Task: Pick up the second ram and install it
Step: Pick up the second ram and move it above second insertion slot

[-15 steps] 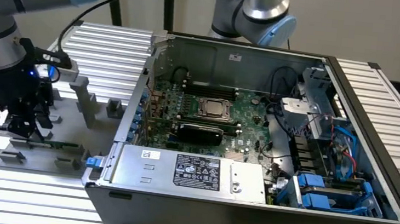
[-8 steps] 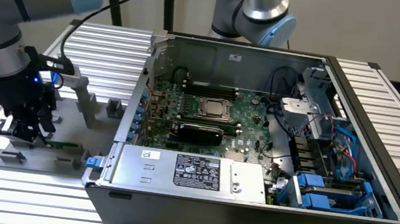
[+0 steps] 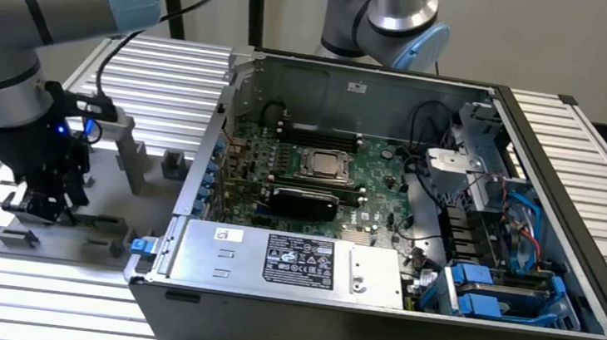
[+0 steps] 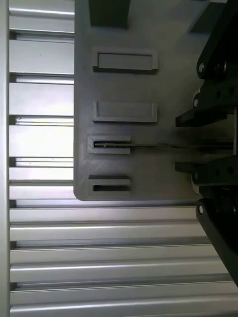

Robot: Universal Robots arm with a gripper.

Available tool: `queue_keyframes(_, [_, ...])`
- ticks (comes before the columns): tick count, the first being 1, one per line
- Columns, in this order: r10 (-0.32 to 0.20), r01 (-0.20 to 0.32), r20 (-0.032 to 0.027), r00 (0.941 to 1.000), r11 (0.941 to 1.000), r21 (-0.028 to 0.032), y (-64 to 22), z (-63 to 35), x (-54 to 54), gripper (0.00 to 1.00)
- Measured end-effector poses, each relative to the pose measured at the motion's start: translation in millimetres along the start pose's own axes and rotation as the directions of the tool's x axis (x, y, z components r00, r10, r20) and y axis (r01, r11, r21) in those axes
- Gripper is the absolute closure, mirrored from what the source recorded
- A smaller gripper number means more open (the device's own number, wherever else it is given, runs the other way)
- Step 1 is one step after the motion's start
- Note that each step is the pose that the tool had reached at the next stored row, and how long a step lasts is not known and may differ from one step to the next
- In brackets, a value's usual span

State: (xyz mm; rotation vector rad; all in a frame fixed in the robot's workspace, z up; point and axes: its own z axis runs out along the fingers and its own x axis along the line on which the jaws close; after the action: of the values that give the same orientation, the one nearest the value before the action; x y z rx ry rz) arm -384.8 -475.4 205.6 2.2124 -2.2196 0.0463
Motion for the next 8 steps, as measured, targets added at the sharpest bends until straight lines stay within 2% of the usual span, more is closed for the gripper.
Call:
queue_keyframes(6, [-0.001,0.001,0.0012,1.0000,1.0000,-0.0020,-0.3,6.2,-0.9,0.00])
queue_keyframes(8, [-0.001,0.001,0.0012,1.0000,1.0000,-0.0043,-0.3,7.3,-1.3,0.00])
